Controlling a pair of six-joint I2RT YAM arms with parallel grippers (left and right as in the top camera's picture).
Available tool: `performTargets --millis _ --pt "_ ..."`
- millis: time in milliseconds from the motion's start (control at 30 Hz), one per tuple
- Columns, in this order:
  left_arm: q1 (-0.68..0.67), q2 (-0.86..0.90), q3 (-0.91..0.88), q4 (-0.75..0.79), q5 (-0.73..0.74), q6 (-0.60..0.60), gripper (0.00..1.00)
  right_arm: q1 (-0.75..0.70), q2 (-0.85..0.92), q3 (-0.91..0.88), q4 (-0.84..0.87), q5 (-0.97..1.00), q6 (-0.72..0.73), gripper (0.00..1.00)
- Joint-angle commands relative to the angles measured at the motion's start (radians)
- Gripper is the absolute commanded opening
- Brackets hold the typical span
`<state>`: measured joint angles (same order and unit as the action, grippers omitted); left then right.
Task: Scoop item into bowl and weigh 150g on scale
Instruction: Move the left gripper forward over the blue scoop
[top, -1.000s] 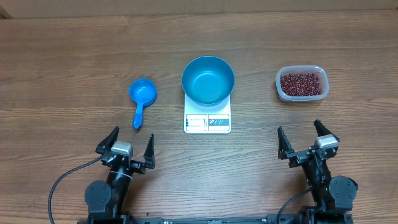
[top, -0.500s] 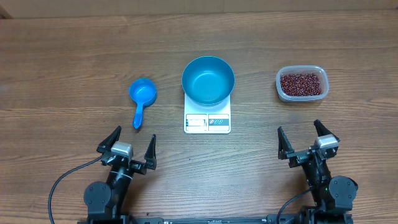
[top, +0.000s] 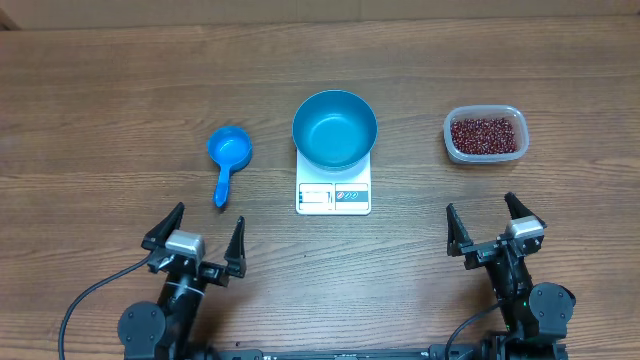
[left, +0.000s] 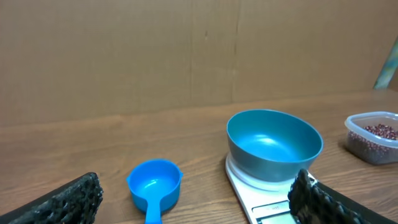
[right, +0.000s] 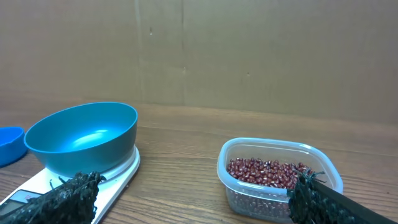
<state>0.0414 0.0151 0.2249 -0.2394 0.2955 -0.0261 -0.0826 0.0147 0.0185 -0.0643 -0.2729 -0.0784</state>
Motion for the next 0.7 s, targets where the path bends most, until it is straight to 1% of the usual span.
performTargets --millis 0,200,267,367,467,567,667 --pt "0.004 0.013 0.06 -0.008 -0.014 0.004 1.0 0.005 -0.012 -0.01 0.003 0.01 -0.002 1.0" --pt "0.004 0.157 0.148 -0.043 -0.013 0.004 1.0 0.005 -0.012 -0.01 0.003 0.01 -0.002 1.0" --pt "0.004 0.228 0.185 -0.043 -0.006 0.011 1.0 0.005 -0.012 -0.01 0.003 0.01 -0.002 1.0" --pt "0.004 0.354 0.258 -0.045 0.021 0.058 1.0 0.005 -0.012 -0.01 0.003 0.01 -0.002 1.0" --pt "0.004 0.49 0.342 -0.062 0.053 0.058 1.0 0.005 -0.012 -0.01 0.003 0.009 -0.002 1.0" --pt "0.004 0.643 0.453 -0.131 0.074 0.058 1.0 0.005 -0.012 -0.01 0.003 0.01 -0.002 1.0" --pt "0.004 0.767 0.549 -0.212 0.083 0.091 1.0 0.005 -0.012 -0.01 0.003 0.01 -0.002 1.0"
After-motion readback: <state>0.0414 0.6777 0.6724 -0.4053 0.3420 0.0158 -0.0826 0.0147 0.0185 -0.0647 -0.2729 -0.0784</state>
